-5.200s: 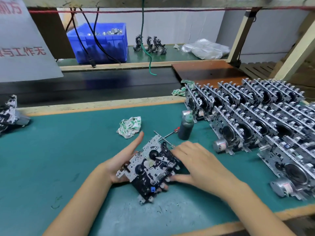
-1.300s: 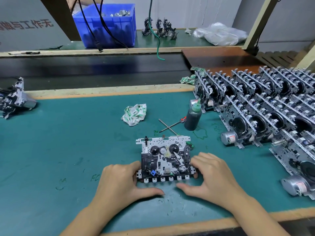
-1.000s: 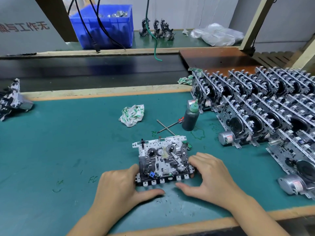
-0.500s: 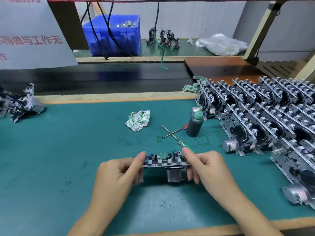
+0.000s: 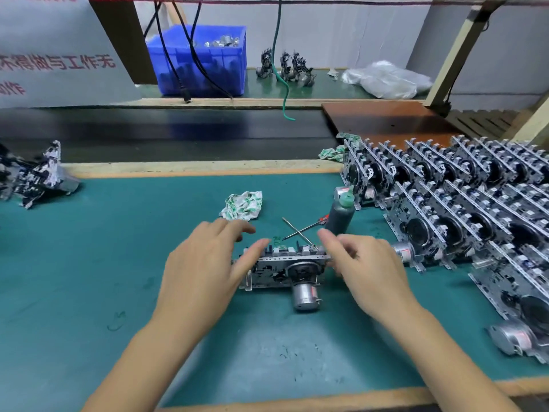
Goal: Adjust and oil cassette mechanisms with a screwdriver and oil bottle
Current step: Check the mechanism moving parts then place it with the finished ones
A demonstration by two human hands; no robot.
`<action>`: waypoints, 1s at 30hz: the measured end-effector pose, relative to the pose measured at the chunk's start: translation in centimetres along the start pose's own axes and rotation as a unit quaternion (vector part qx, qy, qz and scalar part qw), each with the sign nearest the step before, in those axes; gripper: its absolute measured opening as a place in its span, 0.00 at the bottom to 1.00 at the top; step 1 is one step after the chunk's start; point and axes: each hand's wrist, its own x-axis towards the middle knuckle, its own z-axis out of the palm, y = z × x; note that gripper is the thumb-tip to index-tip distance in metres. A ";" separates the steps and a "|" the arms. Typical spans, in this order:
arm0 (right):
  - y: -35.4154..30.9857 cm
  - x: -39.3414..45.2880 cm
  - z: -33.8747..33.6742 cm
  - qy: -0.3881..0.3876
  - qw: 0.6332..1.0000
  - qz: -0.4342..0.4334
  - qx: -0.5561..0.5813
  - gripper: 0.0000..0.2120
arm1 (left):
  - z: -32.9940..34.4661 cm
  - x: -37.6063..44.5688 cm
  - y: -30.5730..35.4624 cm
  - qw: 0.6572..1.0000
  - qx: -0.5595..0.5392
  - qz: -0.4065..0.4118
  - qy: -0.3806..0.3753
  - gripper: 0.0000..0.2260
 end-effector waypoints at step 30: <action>0.5 1.0 1.4 -0.150 0.941 -0.079 0.292 0.16 | 2.7 1.1 0.7 0.962 -0.237 0.138 0.004 0.06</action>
